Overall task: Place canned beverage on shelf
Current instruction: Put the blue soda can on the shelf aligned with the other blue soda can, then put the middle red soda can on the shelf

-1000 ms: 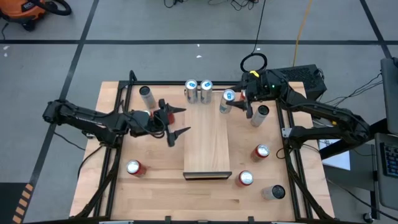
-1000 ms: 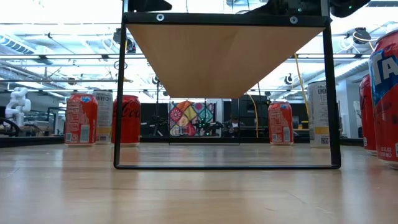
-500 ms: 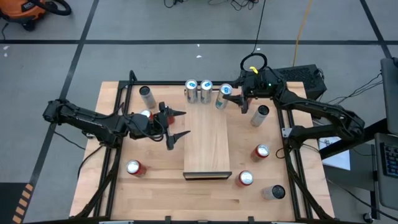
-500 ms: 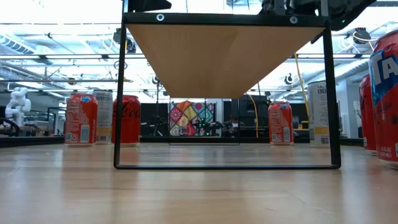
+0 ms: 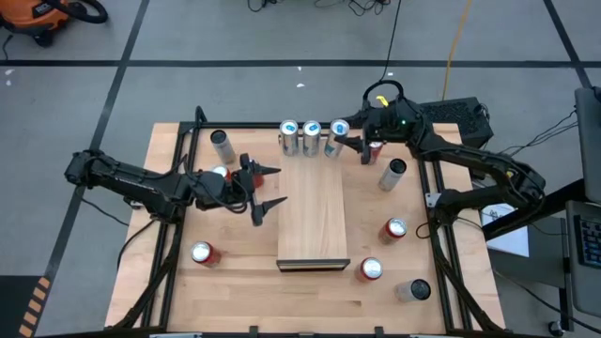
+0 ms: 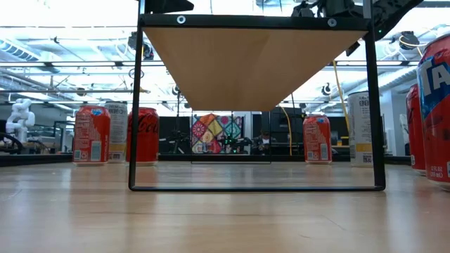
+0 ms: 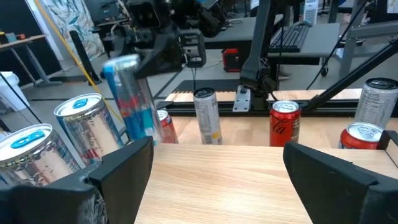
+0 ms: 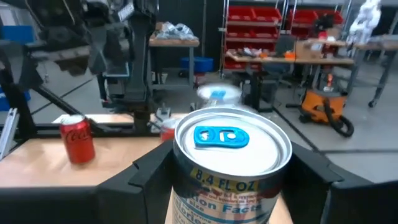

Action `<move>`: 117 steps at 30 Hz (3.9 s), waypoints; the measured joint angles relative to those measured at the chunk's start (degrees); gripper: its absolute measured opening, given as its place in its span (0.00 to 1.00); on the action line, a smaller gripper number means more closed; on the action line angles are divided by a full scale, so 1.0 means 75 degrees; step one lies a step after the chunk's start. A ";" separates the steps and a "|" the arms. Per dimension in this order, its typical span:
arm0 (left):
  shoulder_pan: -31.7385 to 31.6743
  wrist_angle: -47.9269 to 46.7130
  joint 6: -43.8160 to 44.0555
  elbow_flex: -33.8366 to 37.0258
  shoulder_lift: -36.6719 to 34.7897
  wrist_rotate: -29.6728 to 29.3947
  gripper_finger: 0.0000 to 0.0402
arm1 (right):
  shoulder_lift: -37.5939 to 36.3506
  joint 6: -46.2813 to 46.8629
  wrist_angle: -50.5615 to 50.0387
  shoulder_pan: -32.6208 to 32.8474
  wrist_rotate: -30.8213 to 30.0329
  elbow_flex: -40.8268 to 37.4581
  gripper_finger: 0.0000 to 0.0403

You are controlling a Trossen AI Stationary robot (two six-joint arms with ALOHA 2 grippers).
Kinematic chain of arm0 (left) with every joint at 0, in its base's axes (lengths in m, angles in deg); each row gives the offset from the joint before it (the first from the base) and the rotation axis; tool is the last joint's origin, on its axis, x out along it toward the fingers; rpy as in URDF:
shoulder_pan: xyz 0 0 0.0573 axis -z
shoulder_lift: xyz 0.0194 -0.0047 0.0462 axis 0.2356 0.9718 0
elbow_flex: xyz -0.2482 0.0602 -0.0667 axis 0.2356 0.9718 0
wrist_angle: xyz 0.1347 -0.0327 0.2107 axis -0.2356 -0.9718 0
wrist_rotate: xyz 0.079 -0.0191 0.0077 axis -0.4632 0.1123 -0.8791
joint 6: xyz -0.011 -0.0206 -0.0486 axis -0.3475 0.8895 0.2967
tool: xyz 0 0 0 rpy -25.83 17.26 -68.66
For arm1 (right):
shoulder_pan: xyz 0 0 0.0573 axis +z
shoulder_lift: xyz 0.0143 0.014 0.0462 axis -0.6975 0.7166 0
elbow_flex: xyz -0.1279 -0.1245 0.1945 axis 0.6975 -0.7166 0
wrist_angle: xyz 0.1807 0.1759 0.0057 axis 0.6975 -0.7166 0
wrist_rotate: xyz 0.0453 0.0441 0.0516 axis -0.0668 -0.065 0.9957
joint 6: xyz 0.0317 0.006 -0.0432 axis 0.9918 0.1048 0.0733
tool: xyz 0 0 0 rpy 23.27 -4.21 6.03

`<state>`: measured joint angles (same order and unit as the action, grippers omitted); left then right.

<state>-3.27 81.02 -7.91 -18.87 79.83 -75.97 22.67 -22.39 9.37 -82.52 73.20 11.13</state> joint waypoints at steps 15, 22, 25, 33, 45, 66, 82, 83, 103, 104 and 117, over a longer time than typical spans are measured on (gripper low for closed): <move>-0.0079 -0.0022 0.0024 0.0000 0.0003 -0.0006 0.90 | 0.0589 -0.0398 -0.0509 -0.0106 0.0357 0.0387 0.53; -0.0077 -0.0081 0.0026 0.0000 0.0006 -0.0005 0.90 | 0.0642 -0.0636 -0.0454 -0.0106 0.0332 0.0387 0.53; -0.0077 -0.0150 0.0030 0.0000 0.0006 -0.0005 0.90 | 0.0642 -0.0680 -0.0456 -0.0135 0.0333 0.0387 0.54; -0.0077 -0.0160 0.0034 0.0000 0.0006 -0.0006 0.90 | 0.0642 -0.0819 -0.0492 -0.0153 0.0328 0.0387 0.55; -0.0077 -0.0157 0.0038 -0.0003 0.0006 -0.0006 0.90 | 0.0869 -0.0914 -0.0409 -0.0153 0.0328 0.0398 0.55; -0.0080 -0.0219 0.0046 -0.0003 0.0006 -0.0003 0.90 | 0.0878 -0.0817 -0.0401 -0.0156 0.0293 0.0398 0.56; -0.0077 -0.0380 0.0243 -0.0003 0.0006 -0.0001 0.90 | 0.0878 -0.0646 -0.0352 -0.0156 0.0304 0.0395 0.68; -0.0077 -0.0411 0.0253 -0.0003 0.0006 -0.0001 0.90 | 0.0878 -0.0570 -0.0283 -0.0156 0.0304 0.0395 0.69; -0.0077 -0.0350 0.0487 0.0230 0.0006 0.0000 0.90 | 0.0154 0.0123 -0.0057 0.0029 -0.0078 0.0620 0.71; -0.0077 -0.0340 0.0495 0.0230 0.0006 0.0000 0.90 | 0.0054 0.0178 -0.0140 0.0067 -0.0078 0.0620 0.71; -0.0077 -0.0110 0.0540 0.0236 0.0006 -0.0001 0.90 | -0.1857 -0.0379 -0.2485 0.2397 -0.1089 0.0626 0.67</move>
<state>-3.85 80.19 -3.86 -17.09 79.87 -75.97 8.74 -25.23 -9.27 -64.55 65.03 15.82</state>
